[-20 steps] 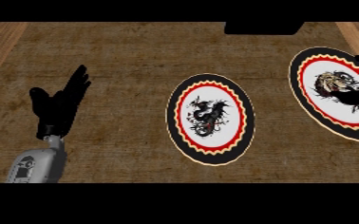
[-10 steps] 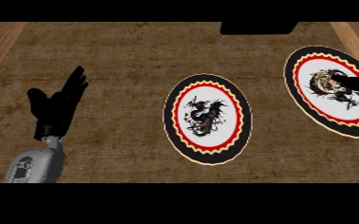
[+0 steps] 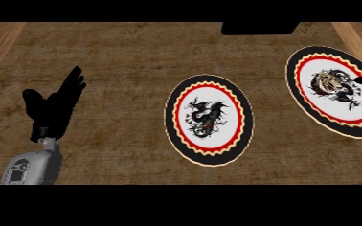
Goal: Pick the cupcake from the plate and place it in the plate
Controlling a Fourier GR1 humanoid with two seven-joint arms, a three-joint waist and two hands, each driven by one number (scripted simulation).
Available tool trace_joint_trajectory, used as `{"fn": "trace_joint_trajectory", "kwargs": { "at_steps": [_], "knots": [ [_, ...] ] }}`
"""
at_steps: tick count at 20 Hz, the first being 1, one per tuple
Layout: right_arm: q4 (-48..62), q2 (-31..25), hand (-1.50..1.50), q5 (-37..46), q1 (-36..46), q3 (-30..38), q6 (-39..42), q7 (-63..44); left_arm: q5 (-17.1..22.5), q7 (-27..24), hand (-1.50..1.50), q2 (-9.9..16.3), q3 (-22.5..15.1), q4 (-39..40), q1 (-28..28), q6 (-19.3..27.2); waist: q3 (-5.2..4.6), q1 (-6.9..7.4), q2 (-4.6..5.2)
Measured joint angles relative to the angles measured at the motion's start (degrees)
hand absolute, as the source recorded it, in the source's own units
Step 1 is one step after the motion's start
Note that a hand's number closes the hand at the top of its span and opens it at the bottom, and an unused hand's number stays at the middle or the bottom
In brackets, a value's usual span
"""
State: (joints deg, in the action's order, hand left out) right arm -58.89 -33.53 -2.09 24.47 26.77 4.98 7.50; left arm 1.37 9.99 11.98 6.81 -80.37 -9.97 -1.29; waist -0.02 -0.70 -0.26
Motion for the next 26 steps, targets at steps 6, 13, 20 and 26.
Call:
{"fn": "trace_joint_trajectory", "kwargs": {
  "at_steps": [6, 13, 20, 26],
  "knots": [
    [1.8, -2.3, -1.50, -4.3, -3.7, 3.1, 6.0, 3.5, -1.0, -0.3, 0.00, -1.1, -0.5, 0.4, -0.6, 0.6, 0.02, 0.50, 0.21],
    [8.3, -5.8, -1.50, -5.1, -4.7, 4.8, 9.0, 9.6, -1.3, -0.6, 0.00, -1.3, -0.3, 0.7, -0.9, 0.0, 0.03, 0.78, 0.28],
    [15.6, -10.4, -1.50, -5.3, -6.2, 6.5, 12.1, 15.0, -1.3, 0.8, 0.00, -1.1, 0.1, -0.3, -1.2, -0.3, 0.05, 0.86, 0.31],
    [23.3, -14.3, -1.50, -3.1, -5.6, 6.0, 13.5, 19.4, -1.6, 0.1, 0.00, -1.7, -0.1, -0.1, -0.7, -0.4, 0.06, 1.03, 0.36]
  ]
}}
